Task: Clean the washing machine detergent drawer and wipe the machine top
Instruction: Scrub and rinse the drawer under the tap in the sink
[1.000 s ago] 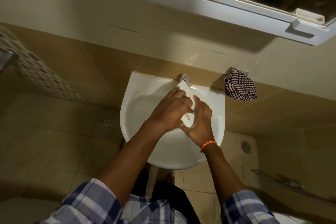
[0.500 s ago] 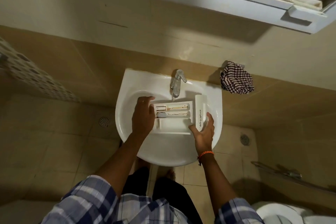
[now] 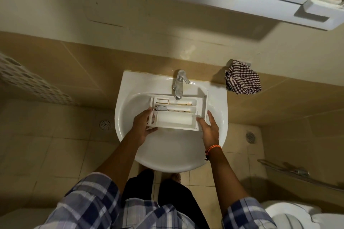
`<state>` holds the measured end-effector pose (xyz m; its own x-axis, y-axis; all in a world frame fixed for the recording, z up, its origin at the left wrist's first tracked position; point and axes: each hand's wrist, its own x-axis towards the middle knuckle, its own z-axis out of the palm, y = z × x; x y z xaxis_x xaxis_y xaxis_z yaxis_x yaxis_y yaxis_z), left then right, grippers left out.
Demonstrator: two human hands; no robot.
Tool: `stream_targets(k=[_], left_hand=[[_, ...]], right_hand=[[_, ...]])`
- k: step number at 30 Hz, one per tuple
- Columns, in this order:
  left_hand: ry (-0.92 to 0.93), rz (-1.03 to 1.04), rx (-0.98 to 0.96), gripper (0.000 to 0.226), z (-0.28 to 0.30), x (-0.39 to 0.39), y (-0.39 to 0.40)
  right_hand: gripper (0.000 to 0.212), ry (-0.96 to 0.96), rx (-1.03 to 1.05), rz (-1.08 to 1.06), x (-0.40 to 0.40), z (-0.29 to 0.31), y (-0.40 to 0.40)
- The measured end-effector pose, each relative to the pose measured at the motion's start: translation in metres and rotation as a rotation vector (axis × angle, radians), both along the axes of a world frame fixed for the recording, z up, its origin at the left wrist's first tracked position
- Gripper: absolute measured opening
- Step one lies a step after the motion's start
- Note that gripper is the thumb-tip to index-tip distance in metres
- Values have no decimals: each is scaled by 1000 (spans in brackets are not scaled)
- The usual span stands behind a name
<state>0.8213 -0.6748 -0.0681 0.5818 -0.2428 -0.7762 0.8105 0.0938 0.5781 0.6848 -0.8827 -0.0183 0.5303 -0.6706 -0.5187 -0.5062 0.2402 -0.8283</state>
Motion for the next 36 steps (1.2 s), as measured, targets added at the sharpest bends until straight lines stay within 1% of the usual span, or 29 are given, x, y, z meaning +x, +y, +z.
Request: stream_targets(k=[3,4,5,6,8,9,10,11,12,14,15,19,21,25,29,34,36], left_hand=[[-38,14,-48,38,-1,4,-5],[-57,43,-51,35,0,7,-7],[-75,67,-42,30,1,10,-11],[-89,83,-25,23,4,13,-14],[-99,92,2,11,8,17,-19],[-106,94,9,9,6,18,-20],[-115,97,19,9,4,19,-20],[-122,99,33,11,2,19,-20],[-127,99,48,13,0,19,-19],[-138,101,71,16,-4,17,-18],[-147,98,83,15,-5,15,-16],[-189,94,93,8,-9,9,-7],[-202,94,96,5,-10,8,-4],[-214,97,126,12,-15,13,-2],[-241,87,159,37,-22,16,-7],[-266,42,153,33,-21,29,-22],[-264,33,162,28,-21,31,-27]], right_hand=[[85,42,17,8,9,-1,-2],[86,69,5,10,12,0,-1],[82,101,-61,12,14,1,2],[76,146,-205,16,17,4,7],[69,245,-675,68,20,9,18],[67,270,-922,147,22,12,24],[64,254,-1110,252,25,12,29],[61,205,-1226,385,28,10,33],[59,146,-1276,519,33,8,40],[51,117,-1286,699,42,0,54],[48,147,-1266,736,47,-4,59],[52,247,-1201,804,62,-19,71],[52,249,-1211,822,65,-22,71],[45,206,-1202,855,71,-23,63],[36,207,-1186,785,78,-20,46],[40,265,-1237,642,71,-16,42],[40,251,-1276,610,68,-16,42]])
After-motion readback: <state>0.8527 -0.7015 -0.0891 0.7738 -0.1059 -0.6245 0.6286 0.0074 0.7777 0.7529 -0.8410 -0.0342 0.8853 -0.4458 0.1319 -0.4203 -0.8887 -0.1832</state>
